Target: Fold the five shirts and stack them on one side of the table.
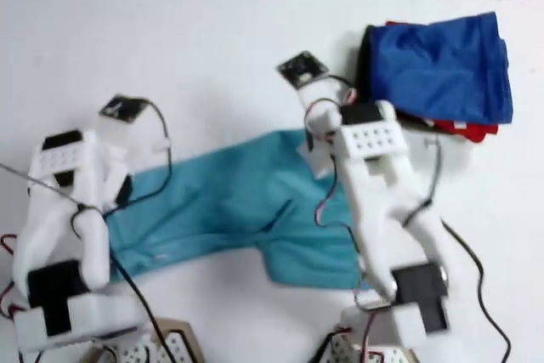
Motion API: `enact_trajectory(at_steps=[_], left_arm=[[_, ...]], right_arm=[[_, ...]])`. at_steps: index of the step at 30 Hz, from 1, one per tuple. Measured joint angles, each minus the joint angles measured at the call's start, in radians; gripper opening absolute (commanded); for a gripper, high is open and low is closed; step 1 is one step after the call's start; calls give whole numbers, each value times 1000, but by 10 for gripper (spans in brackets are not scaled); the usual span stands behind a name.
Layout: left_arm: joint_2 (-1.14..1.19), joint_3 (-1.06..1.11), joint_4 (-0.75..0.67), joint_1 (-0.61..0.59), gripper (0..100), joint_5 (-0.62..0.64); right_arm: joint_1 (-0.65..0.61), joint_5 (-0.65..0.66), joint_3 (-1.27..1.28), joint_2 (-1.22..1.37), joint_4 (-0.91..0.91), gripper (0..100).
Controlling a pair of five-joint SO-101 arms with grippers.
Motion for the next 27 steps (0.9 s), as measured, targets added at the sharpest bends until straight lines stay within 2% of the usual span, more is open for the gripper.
enact_trajectory(at_steps=[5, 11, 21, 27], left_arm=[[157, -83, -23, -40, 27, -37], [367, -353, 54, -78, 27, -43], [772, -1022, 345, -81, 27, 28], [873, -1344, 537, -83, 29, 34]], right_arm=[[3, 0, -25, 149, -40, 30], [3, 0, -140, 276, -52, 30], [0, 0, -433, 520, -51, 30], [0, -6, -519, 528, 20, 30]])
